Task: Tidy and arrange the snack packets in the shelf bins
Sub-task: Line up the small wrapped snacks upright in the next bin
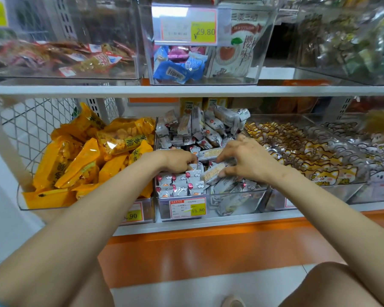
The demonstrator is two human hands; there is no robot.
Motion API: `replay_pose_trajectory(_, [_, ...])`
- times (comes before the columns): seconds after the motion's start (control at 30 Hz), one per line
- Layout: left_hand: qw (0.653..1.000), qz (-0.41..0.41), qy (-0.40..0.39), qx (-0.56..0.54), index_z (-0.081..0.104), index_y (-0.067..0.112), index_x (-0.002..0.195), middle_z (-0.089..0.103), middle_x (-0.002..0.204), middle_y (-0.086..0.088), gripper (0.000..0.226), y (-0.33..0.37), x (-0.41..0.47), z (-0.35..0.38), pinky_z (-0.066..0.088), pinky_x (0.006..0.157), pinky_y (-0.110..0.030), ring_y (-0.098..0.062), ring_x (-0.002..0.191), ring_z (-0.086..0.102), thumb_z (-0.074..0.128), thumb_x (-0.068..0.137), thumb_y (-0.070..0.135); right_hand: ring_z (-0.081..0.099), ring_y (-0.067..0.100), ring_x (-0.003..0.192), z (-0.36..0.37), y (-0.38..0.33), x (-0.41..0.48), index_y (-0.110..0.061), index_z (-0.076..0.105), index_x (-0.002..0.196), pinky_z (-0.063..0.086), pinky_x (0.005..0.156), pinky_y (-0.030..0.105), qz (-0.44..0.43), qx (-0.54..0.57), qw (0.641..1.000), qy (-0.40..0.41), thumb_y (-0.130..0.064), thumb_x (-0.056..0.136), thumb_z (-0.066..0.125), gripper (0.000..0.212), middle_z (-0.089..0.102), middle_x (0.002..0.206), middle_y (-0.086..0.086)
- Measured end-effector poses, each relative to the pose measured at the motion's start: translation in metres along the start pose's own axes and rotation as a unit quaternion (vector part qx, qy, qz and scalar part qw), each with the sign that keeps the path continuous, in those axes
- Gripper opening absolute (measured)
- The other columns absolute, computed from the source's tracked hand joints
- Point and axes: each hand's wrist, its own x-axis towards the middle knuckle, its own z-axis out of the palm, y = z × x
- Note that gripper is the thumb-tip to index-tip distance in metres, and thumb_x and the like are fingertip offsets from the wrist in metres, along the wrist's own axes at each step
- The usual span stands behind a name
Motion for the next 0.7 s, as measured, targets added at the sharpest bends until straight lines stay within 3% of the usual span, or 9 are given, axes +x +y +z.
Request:
replay_pose_trajectory(0.17, [1.0, -0.002, 0.017, -0.012, 0.04, 0.012, 0.096, 0.04, 0.071, 0.002, 0.012, 0.0, 0.0, 0.001, 0.028, 0.055, -0.025, -0.016, 0.067, 0.037, 0.038, 0.101, 0.022, 0.037, 0.022, 0.119, 0.006, -0.006, 0.003, -0.03, 0.053, 0.13, 0.028, 0.095, 0.033, -0.023, -0.124, 0.992, 0.003, -0.05, 0.083, 0.06, 0.052, 0.051, 0.125, -0.002])
replay_pose_trajectory(0.27, [0.999, 0.002, 0.045, 0.0, 0.057, 0.01, 0.102, 0.054, 0.09, -0.006, 0.027, -0.006, -0.001, 0.001, 0.032, 0.08, -0.032, -0.02, 0.09, 0.041, 0.04, 0.1, 0.031, 0.037, 0.022, 0.12, 0.002, -0.005, 0.003, -0.028, 0.057, 0.124, 0.028, 0.095, 0.035, -0.007, -0.123, 0.992, 0.024, -0.05, 0.082, 0.059, 0.047, 0.052, 0.123, 0.0])
replay_pose_trajectory(0.37, [0.997, 0.005, 0.072, -0.013, 0.06, 0.008, 0.107, 0.061, 0.103, -0.01, 0.034, -0.01, -0.005, 0.0, 0.033, 0.084, -0.033, -0.025, 0.099, 0.052, 0.039, 0.1, 0.034, 0.046, 0.023, 0.116, -0.002, 0.002, 0.003, -0.026, 0.059, 0.118, 0.032, 0.093, 0.033, 0.035, -0.039, 0.997, 0.056, -0.046, 0.079, 0.064, 0.044, 0.054, 0.119, 0.001])
replay_pose_trajectory(0.53, [0.995, 0.012, 0.102, -0.007, 0.045, 0.02, 0.072, 0.049, 0.073, 0.001, 0.031, -0.017, -0.008, -0.002, 0.029, 0.077, -0.032, -0.019, 0.08, 0.045, 0.038, 0.1, 0.03, 0.059, 0.025, 0.097, 0.001, 0.006, 0.003, -0.027, 0.061, 0.11, 0.045, 0.079, 0.035, 0.095, 0.126, 0.978, 0.136, -0.04, 0.079, 0.069, 0.034, 0.064, 0.107, 0.003])
replay_pose_trajectory(0.63, [0.992, 0.021, 0.123, -0.035, 0.061, 0.019, 0.096, 0.063, 0.096, 0.0, 0.019, -0.016, -0.012, -0.002, 0.031, 0.077, -0.027, -0.015, 0.089, 0.049, 0.043, 0.099, 0.023, 0.054, 0.019, 0.071, 0.005, 0.004, 0.005, -0.022, 0.064, 0.096, 0.041, 0.064, 0.032, 0.114, 0.236, 0.948, 0.178, -0.038, 0.081, 0.07, 0.023, 0.063, 0.082, 0.003])
replay_pose_trajectory(0.7, [0.99, 0.018, 0.13, -0.055, 0.063, 0.016, 0.11, 0.064, 0.112, -0.001, 0.025, -0.015, -0.015, -0.004, 0.033, 0.079, -0.023, -0.015, 0.101, 0.053, 0.044, 0.096, 0.008, 0.05, 0.009, 0.062, 0.006, 0.001, 0.009, -0.018, 0.067, 0.088, 0.037, 0.059, 0.026, 0.127, 0.311, 0.924, 0.182, -0.034, 0.081, 0.072, 0.018, 0.062, 0.077, -0.002])
